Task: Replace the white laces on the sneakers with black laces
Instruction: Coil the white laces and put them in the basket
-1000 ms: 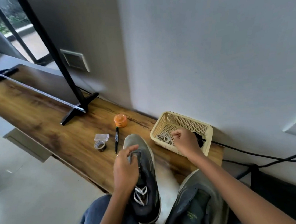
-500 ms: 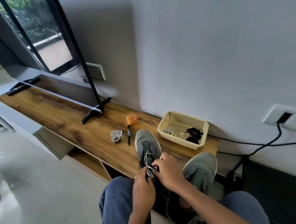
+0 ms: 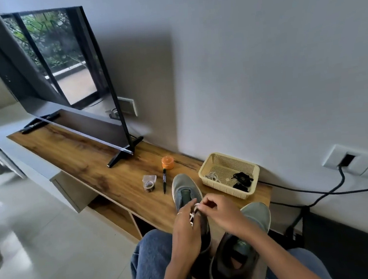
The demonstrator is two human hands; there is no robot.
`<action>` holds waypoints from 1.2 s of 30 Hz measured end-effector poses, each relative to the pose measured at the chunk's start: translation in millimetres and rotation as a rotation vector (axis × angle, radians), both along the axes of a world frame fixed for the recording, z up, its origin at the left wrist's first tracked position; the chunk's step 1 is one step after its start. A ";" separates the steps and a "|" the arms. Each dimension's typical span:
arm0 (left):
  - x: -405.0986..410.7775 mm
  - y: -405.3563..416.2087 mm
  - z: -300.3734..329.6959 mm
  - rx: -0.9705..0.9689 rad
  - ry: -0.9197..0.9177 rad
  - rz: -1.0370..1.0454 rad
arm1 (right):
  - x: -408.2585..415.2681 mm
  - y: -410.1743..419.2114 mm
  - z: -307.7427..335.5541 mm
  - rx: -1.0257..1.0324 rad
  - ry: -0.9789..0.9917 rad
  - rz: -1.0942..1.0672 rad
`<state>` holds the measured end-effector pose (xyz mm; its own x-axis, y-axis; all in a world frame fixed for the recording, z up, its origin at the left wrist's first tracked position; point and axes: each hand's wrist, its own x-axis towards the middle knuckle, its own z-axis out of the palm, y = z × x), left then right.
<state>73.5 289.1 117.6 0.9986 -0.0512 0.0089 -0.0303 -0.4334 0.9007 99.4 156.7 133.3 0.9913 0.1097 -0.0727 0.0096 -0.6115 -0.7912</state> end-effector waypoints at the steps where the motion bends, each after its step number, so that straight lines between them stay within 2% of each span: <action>1: 1.2 -5.4 6.6 -0.028 -0.032 -0.023 | -5.9 -7.1 10.6 0.045 -0.014 -0.014; 4: 4.3 -22.4 26.5 -0.122 -0.076 -0.046 | -18.5 -29.1 37.9 0.151 -0.055 -0.117; 7: 7.7 -33.8 42.9 -0.275 -0.034 -0.062 | -23.7 -53.9 56.6 0.256 -0.100 -0.277; 14: 9.2 -28.2 64.4 -0.595 0.394 -0.237 | -29.9 -113.3 89.9 0.540 -0.271 -0.662; 17: 6.6 -21.8 73.4 -0.640 0.455 -0.264 | -29.8 -131.6 87.1 0.466 -0.310 -0.786; 19: 5.2 -20.2 76.7 -0.617 0.451 -0.265 | -32.7 -135.6 82.8 0.231 -0.245 -0.738; 21: 4.0 -22.3 78.5 -0.577 0.437 -0.279 | -37.8 -129.6 80.0 0.051 -0.127 -0.547; 25: 3.5 -32.8 84.9 -0.542 0.416 -0.337 | -48.3 -96.2 82.1 0.094 0.050 -0.068; 27: 4.5 -36.1 89.7 -0.534 0.403 -0.371 | -51.4 -78.5 84.0 0.169 0.075 0.080; 31: 8.2 -31.1 93.4 -0.509 0.396 -0.351 | -50.5 -67.1 91.3 0.268 -0.014 0.008; 33: 7.9 -23.4 93.2 -0.483 0.415 -0.352 | -46.0 -73.9 88.2 0.299 -0.071 -0.105; 36: 4.5 -10.6 87.9 -0.449 0.493 -0.440 | -40.5 -87.7 86.6 0.456 -0.171 -0.320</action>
